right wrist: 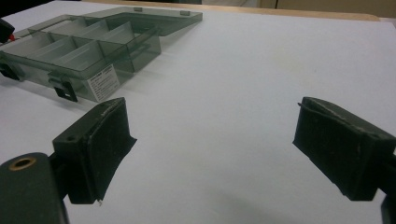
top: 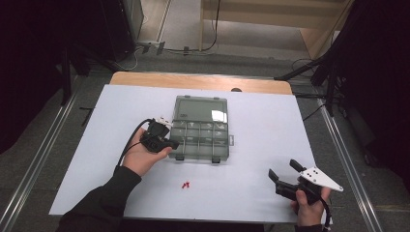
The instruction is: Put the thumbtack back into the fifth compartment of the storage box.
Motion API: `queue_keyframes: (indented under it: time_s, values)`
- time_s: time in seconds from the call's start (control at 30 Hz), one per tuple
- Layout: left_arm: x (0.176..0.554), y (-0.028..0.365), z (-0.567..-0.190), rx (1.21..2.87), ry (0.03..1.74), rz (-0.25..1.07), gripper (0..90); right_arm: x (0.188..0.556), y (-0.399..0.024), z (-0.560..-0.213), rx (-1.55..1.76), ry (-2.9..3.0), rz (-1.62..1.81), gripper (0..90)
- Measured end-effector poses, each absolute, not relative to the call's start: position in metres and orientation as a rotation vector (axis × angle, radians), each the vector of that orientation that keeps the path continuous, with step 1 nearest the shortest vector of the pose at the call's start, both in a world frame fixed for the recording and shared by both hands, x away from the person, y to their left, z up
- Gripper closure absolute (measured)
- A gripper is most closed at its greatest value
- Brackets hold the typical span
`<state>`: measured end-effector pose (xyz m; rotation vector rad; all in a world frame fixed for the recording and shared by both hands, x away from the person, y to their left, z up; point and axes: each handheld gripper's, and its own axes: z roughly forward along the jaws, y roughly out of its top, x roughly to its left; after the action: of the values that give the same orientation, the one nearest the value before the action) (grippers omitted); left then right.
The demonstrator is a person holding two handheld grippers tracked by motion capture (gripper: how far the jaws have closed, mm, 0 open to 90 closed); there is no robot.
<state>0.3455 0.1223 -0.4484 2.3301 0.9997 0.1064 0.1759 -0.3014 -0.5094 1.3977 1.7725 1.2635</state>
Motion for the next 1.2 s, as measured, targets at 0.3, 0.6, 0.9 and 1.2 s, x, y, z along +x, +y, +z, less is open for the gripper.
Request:
queue_keyframes:
  time_s: [0.3, 0.6, 0.9, 1.2]
  values:
    - [0.343, 0.125, -0.443, 2.293, 0.974, 0.073, 57.2, 0.176, -0.302, -0.510, 1.401, 1.772, 1.262, 11.4]
    - [0.332, 0.119, -0.439, 2.290, 0.915, -0.018, 24.3, 0.176, -0.300, -0.509, 1.401, 1.772, 1.266, 11.4]
    - [0.320, 0.114, -0.436, 2.320, 0.862, -0.030, 0.0, 0.175, -0.301, -0.509, 1.393, 1.772, 1.262, 11.5]
    - [0.303, 0.112, -0.436, 2.329, 0.836, 0.001, 1.2, 0.175, -0.301, -0.508, 1.392, 1.772, 1.259, 11.5]
